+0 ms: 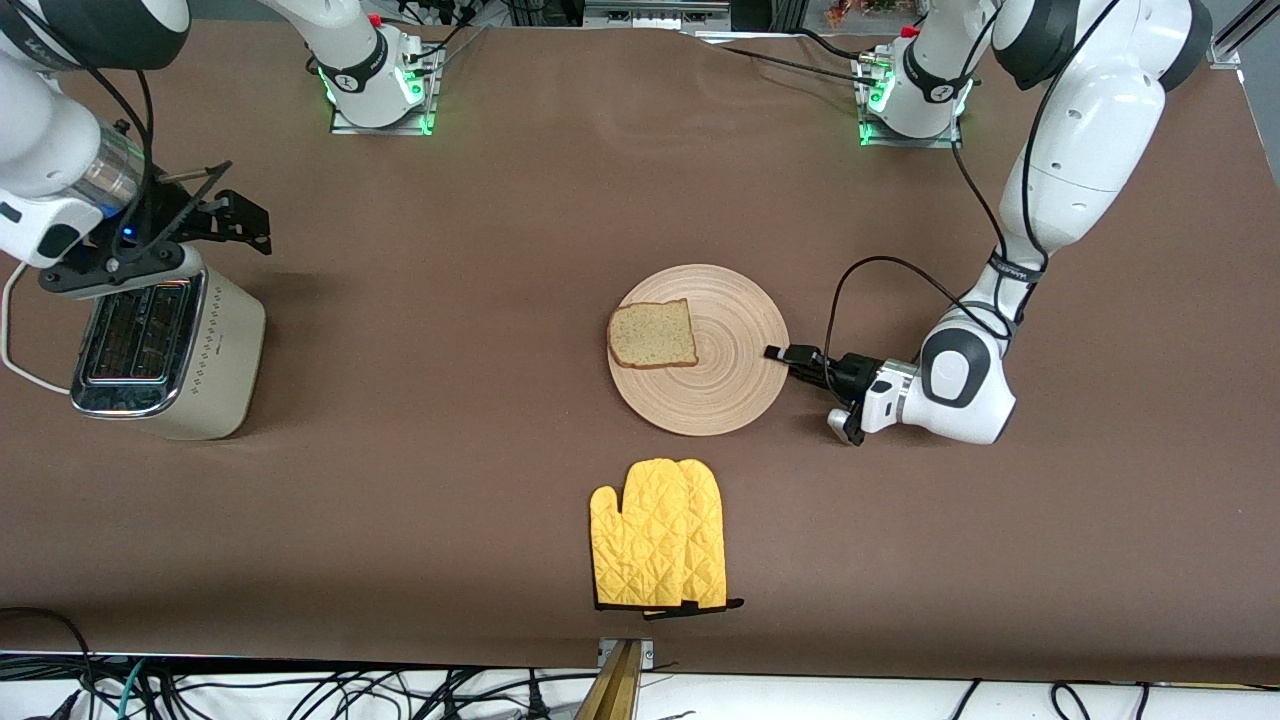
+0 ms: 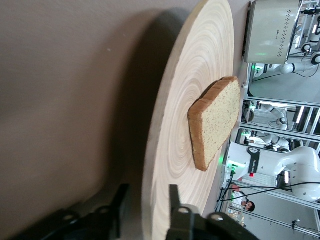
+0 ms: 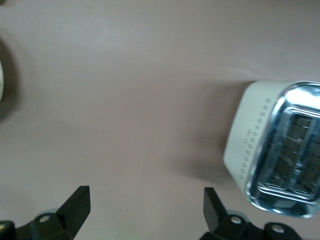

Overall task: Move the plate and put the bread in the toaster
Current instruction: 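Slide the plate toward the toaster with the left gripper while the right gripper approaches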

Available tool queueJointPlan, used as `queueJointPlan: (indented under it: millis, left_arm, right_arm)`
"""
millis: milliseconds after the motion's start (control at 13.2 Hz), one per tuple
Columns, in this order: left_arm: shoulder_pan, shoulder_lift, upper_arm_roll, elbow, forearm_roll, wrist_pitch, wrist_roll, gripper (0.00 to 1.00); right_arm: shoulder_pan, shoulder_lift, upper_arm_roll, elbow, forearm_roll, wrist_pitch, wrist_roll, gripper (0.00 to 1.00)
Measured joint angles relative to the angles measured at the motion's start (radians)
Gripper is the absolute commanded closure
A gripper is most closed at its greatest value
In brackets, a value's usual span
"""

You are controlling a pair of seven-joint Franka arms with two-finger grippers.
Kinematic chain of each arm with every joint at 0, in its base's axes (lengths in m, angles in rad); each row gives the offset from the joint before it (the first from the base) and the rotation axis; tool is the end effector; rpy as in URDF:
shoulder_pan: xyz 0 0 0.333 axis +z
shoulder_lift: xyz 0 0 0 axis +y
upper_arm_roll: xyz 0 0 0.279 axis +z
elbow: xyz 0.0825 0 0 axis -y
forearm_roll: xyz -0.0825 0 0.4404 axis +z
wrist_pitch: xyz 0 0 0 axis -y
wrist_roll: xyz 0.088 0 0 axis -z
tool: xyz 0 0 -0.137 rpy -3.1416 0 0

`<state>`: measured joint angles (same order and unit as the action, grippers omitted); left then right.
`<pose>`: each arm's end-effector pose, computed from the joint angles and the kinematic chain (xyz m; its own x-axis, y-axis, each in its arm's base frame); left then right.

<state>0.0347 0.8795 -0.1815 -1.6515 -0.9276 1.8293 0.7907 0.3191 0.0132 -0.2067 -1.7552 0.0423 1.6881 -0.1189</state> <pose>0.5923 -0.1821 0.0180 0.9178 -0.3784 -0.1206 -0.0653 -0.4434 0.8939 0.6064 0.0742 0.4620 0.9718 0.2238 -0.0749 0.2207 -0.9742 -0.0480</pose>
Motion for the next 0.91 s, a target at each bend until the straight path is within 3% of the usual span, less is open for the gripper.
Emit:
queueJointPlan:
  millis: [304,607,911]
  left_arm:
    - [0.096,-0.06,0.007,0.03,0.149,-0.143,-0.003,0.0]
    - [0.198,-0.113,0.008,0.135,0.404,-0.276,-0.016,0.0]
    - [0.178,-0.286,-0.019,0.175,0.685,-0.284,-0.209,0.0]
  right_arm:
    - [0.08,0.084,0.01,-0.011,0.079,0.076,0.089,0.0]
    - [0.208,0.224,0.016,-0.023,0.25,0.234,0.171,0.0]
    - [0.309,0.344,0.019,-0.024,0.317,0.415,0.262,0.0]
